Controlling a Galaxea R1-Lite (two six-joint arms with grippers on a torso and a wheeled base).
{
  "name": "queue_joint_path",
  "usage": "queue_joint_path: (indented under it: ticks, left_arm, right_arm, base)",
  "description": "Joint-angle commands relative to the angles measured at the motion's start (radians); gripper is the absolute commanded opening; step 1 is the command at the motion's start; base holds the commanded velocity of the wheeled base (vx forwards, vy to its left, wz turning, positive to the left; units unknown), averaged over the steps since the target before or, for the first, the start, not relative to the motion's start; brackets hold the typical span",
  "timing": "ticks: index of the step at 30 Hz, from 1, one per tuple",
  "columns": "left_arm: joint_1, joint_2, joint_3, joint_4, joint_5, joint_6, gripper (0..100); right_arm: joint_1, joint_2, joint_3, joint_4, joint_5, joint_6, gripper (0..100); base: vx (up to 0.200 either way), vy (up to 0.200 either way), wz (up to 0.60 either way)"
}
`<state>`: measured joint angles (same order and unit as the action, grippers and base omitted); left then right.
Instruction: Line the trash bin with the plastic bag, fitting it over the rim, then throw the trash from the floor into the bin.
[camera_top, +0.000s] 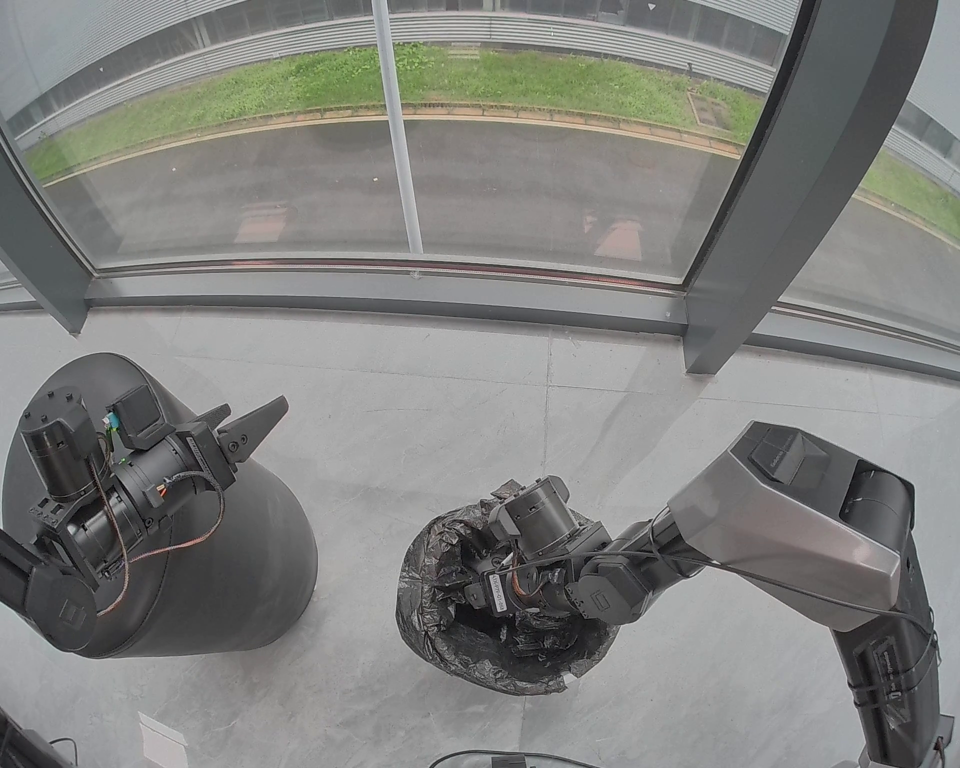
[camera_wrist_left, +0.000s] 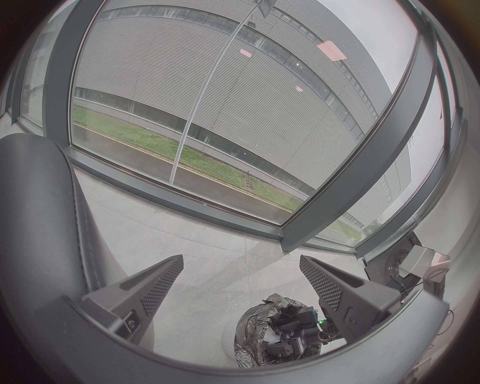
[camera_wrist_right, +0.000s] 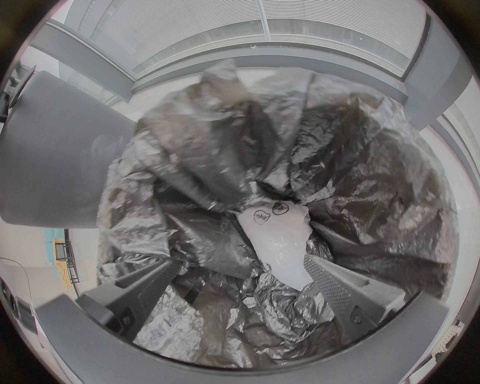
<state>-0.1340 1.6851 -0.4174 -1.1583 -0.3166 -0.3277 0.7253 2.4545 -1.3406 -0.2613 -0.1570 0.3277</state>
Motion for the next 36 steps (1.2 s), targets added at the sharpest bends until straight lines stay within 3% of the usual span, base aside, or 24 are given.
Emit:
queue_joint_path:
  ticks: [1,16,30,36]
  left_arm:
    - [0.001,0.019,-0.001,0.008,0.001,-0.002,100]
    - [0.001,0.021,0.0,0.008,0.001,-0.001,100]
    - [-0.002,0.004,0.005,0.008,0.001,0.001,100]
    - [-0.013,-0.007,0.022,0.006,0.002,0.05,100]
  right_arm:
    - [-0.012,0.055,-0.045,0.008,0.004,-0.001,100]
    - [-0.02,0.113,-0.15,0.045,-0.006,0.004,100]
    - [-0.006,-0.146,-0.031,0.054,-0.018,0.005,100]
    - [-0.007,-0.235,0.031,0.043,-0.068,0.007,100]
  base:
    - [0.0,0.0,0.0]
    - [0.0,0.0,0.0]
    - [0.0,0.0,0.0]
    - [0.0,0.0,0.0]
